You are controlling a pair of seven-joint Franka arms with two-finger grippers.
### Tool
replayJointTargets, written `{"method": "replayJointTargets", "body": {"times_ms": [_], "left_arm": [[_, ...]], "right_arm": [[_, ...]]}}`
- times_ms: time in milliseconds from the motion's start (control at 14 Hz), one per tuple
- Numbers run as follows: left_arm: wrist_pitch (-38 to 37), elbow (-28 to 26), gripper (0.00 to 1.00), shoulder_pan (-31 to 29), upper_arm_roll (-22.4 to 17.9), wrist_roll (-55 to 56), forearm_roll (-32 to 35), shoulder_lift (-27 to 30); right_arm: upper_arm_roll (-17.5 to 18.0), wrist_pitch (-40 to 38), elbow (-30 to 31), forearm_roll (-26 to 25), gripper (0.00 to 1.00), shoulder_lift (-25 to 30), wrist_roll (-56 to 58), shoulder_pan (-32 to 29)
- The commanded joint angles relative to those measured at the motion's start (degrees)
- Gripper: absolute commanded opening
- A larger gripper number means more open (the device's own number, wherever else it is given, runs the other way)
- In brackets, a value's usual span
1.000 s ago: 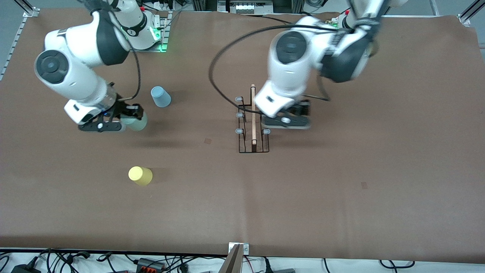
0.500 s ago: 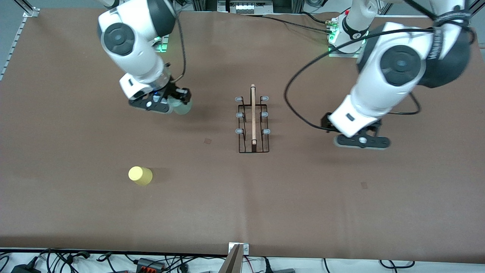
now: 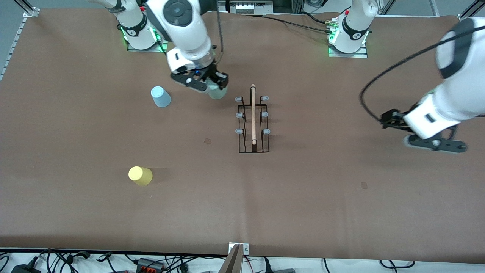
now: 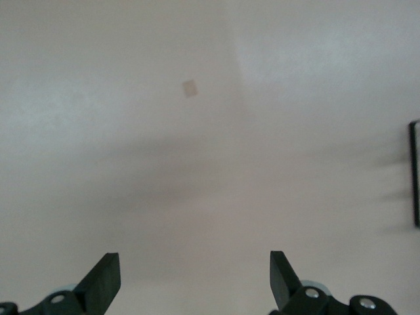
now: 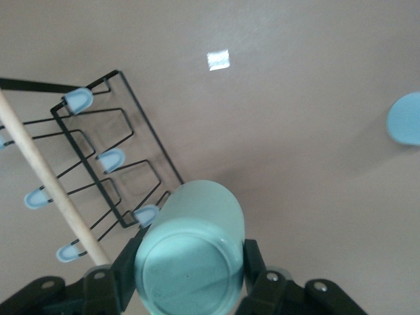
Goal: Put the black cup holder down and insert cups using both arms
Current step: 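Withdraw the left gripper while the right gripper carries the teal cup to the holder, then lower the teal cup onto a holder peg and open the right gripper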
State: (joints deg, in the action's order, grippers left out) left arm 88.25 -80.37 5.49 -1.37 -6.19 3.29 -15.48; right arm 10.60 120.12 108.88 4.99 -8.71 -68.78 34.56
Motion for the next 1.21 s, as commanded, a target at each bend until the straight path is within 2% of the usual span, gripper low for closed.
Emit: {"method": "replayJointTargets", "body": {"times_ms": [0,143,286,500,643,714,929,1071,1143], "left_arm": [[-2.81,-0.93,1.00,-2.23,1.02,-5.66,-2.13,1.95],[-2.12,-1.11,1.00,-2.67,0.58,-5.33,-4.34,2.38],[-2.03,-3.12,1.00,-3.99,0.49,-4.02,-4.96,5.18],[3.31,-10.92,1.00,-3.91,1.20,5.03,-4.35,11.42],[11.99,-18.56,1.00,-3.99,1.20,5.05,-4.35,17.04],[13.86,-20.34,1.00,-4.08,1.20,5.05,-4.35,18.28],[12.04,-20.18,1.00,-4.08,1.63,5.22,-1.90,18.65],[11.77,-20.09,1.00,-5.57,3.39,5.13,-1.01,18.65],[11.51,-20.09,1.00,-5.75,3.65,5.13,-1.09,18.74]], "right_arm": [[-0.49,3.53,-0.42,-0.50,0.14,-2.01,-2.59,1.64],[-0.49,7.83,-0.42,-0.77,0.14,-3.41,-3.55,2.35],[-0.49,10.21,-0.42,-3.04,0.14,-4.91,-5.48,3.14],[-0.49,11.54,-0.42,-4.02,0.14,-6.32,-6.45,4.29],[-0.49,11.98,-0.42,-4.11,0.14,-6.94,-6.45,4.55],[-0.49,12.15,-0.42,-4.63,0.14,-7.11,-6.45,4.64],[-0.14,13.38,-0.42,-5.42,0.14,-8.34,-6.45,5.25],[-0.14,14.52,-0.42,-5.51,0.17,-9.48,-6.45,5.52],[-0.14,15.05,-0.42,-5.51,0.26,-9.92,-6.45,5.69]]}}
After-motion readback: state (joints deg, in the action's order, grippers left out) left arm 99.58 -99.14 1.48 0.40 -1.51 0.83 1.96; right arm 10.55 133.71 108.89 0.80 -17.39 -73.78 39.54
